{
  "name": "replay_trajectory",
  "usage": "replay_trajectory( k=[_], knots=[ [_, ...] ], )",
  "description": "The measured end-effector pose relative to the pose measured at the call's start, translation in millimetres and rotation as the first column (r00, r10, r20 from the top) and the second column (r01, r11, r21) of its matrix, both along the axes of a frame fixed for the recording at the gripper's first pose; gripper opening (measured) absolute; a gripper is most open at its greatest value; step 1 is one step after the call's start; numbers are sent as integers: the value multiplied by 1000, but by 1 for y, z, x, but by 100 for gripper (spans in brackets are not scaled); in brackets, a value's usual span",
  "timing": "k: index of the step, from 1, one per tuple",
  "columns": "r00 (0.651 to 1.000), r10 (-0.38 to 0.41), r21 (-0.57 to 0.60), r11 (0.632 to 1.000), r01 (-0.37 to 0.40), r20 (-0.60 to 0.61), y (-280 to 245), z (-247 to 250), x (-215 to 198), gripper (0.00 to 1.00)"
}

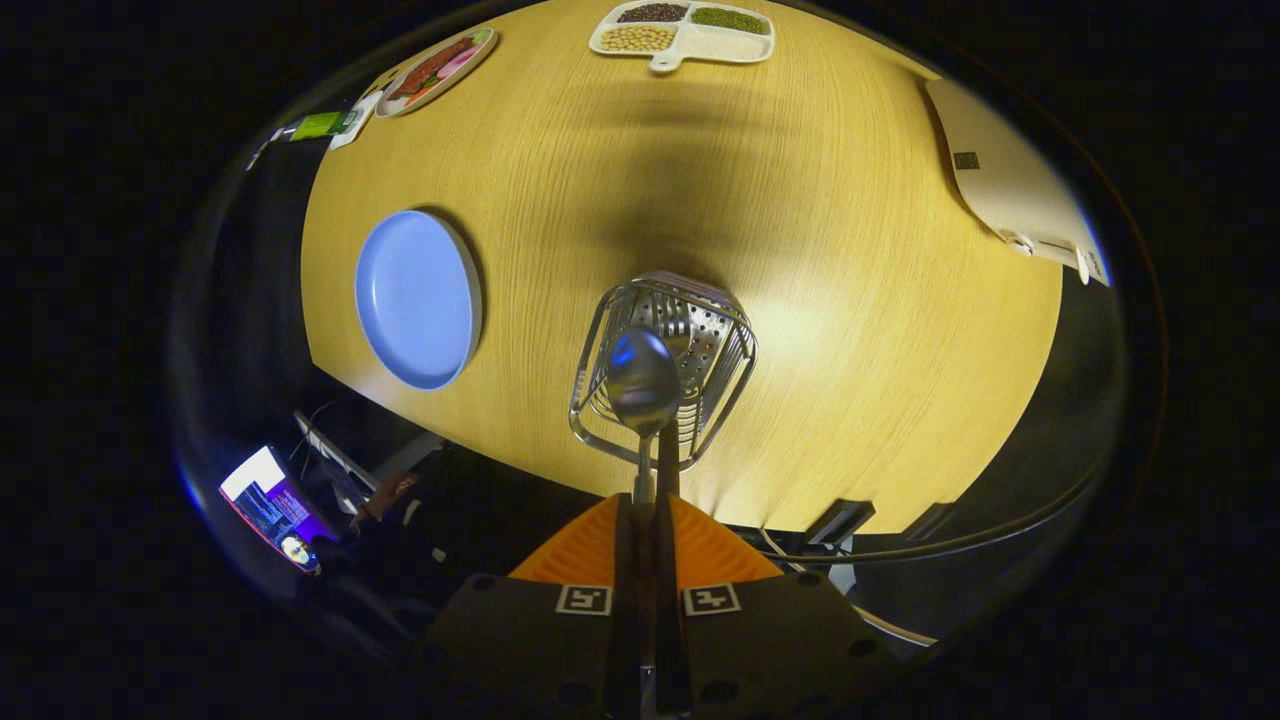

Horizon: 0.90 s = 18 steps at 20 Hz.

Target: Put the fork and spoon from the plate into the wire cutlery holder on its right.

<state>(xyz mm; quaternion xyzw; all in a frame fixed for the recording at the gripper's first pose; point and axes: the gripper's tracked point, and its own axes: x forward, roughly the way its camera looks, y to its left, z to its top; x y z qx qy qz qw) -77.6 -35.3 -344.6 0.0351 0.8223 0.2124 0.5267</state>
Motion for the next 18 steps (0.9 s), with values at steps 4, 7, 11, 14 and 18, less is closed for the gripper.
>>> replay_trajectory(
  k=[4, 7, 11, 14, 18],
  knots=[
    [1000, -5, -13, 1000, 6, 18, 4, -4, 5, 14],
    [999, 3, -23, 1000, -2, 48, 1, -5, 4, 16],
    [991, -47, 8, 999, 46, 128, 6, 2, 12, 24],
    [970, -78, 61, 996, 66, 229, 9, 11, 23, 41],
    [912, -123, 131, 988, 77, 390, 16, 27, 40, 78]
  ],
)
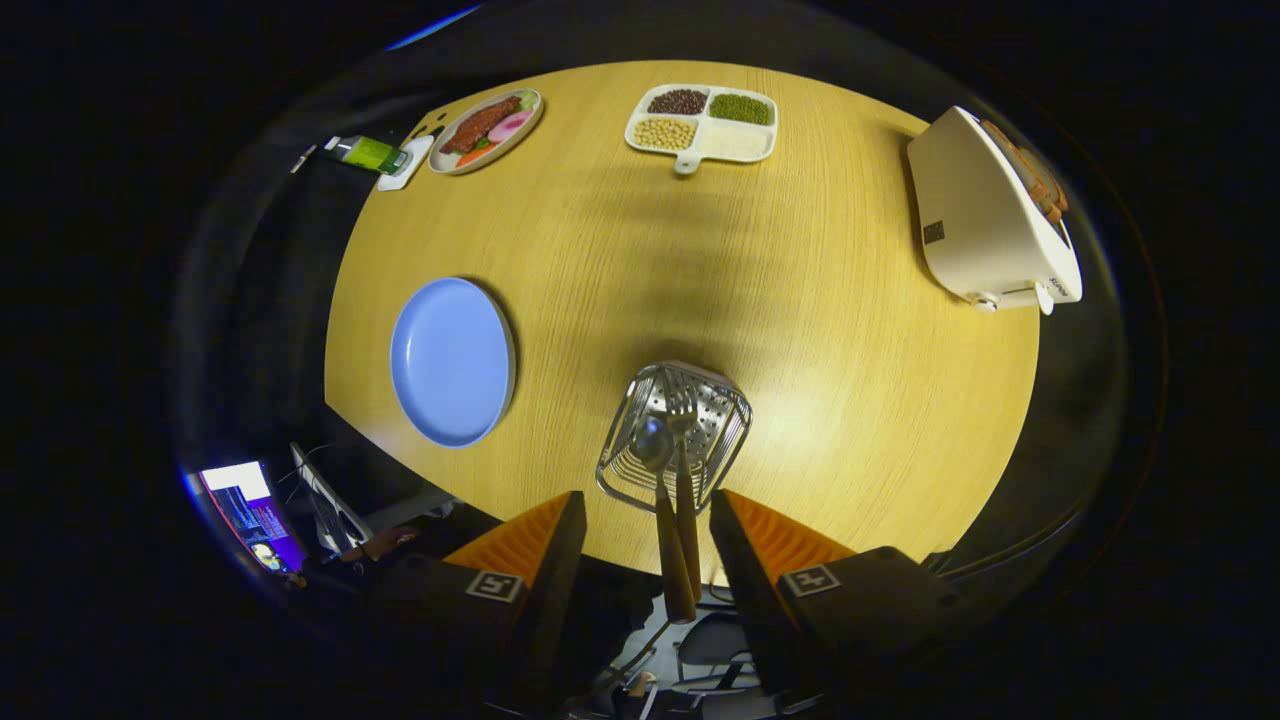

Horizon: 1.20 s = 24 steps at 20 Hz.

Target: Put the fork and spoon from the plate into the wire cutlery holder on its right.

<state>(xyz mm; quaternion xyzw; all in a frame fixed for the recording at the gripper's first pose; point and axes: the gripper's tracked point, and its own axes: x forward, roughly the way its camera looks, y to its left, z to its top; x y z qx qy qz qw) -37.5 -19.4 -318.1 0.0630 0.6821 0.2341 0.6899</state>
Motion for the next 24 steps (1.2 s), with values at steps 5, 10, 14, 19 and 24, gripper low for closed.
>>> replay_trajectory(
  k=[5, 10, 14, 19, 24],
  knots=[
    [954, -116, 93, 991, 94, 276, 6, 42, 28, 100],
    [815, -159, 135, 986, 101, 557, -16, 97, 49, 100],
    [643, -193, 168, 981, 101, 741, -33, 151, 54, 98],
    [417, -265, 233, 964, 127, 869, -53, 203, 56, 98],
    [299, -343, 316, 939, 136, 891, -69, 235, 46, 98]
  ],
)
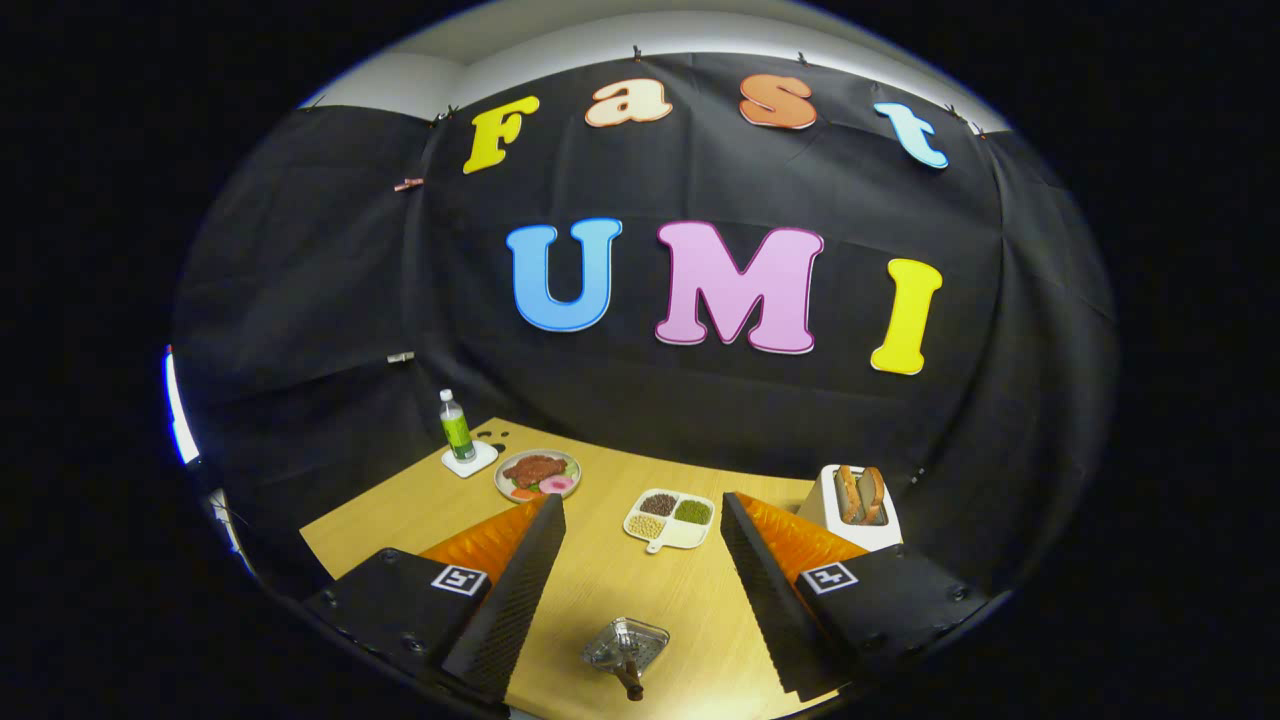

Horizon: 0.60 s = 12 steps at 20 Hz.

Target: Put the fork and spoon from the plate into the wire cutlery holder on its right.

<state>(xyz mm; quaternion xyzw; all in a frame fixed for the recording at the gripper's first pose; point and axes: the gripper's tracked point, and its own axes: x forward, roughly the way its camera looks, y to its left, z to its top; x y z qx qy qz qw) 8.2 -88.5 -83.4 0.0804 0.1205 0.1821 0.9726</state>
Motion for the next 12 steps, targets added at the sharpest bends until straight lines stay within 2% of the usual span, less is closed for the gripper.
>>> replay_trajectory(
  k=[12],
  knots=[
    [999, -42, 11, 999, 41, 20, -37, -6, 0, 97]
  ],
)
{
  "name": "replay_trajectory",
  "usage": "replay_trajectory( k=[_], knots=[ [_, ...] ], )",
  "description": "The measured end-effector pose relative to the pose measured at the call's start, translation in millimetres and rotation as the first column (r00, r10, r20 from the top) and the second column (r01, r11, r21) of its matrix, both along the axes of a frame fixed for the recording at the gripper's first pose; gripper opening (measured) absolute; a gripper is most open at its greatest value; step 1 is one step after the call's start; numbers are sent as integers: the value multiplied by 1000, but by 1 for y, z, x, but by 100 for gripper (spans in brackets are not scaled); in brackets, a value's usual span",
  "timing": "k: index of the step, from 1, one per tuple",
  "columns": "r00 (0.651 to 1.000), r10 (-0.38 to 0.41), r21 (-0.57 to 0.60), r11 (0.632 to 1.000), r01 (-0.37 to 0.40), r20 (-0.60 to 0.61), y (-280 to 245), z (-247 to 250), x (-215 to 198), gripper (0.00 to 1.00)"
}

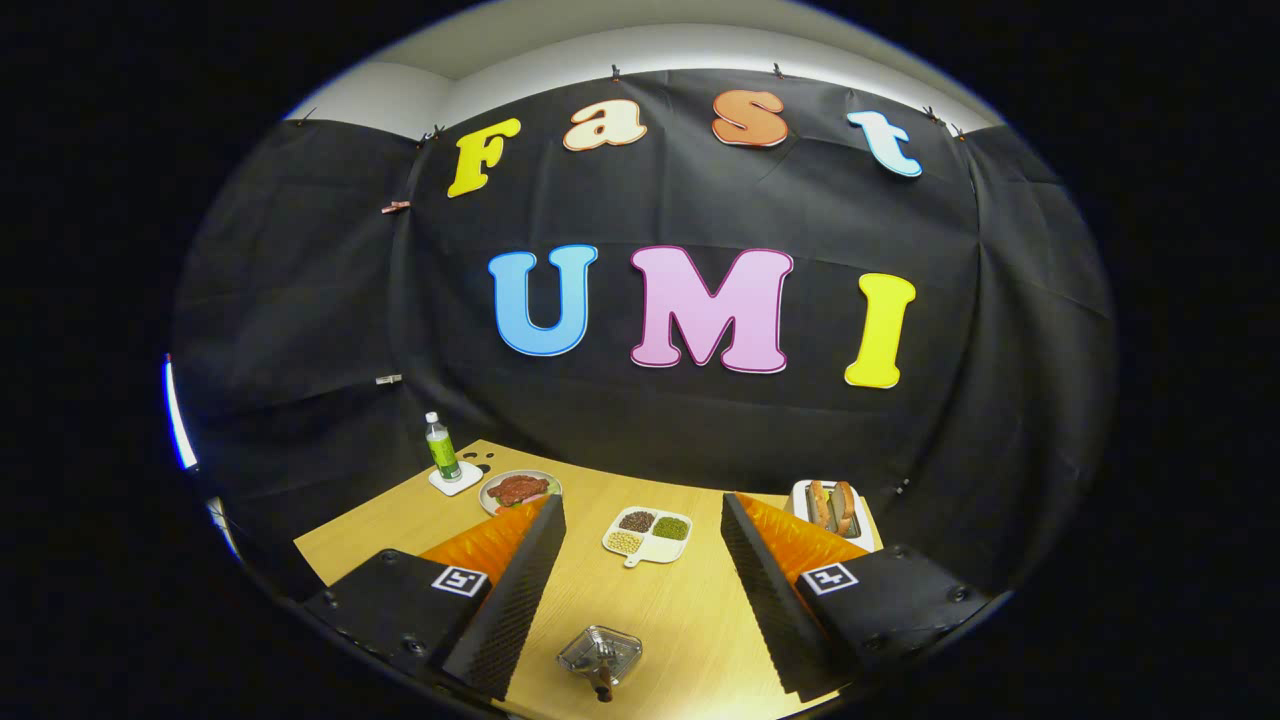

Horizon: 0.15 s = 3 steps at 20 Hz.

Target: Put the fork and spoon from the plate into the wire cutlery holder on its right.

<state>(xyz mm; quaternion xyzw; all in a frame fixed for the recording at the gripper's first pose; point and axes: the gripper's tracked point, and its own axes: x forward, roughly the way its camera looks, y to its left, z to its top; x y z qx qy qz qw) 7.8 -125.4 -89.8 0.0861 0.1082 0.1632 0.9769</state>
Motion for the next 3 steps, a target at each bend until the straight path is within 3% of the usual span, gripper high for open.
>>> replay_trajectory(
  k=[3],
  knots=[
    [1000, -10, 1, 1000, 10, 13, -3, 4, -3, 98]
  ],
)
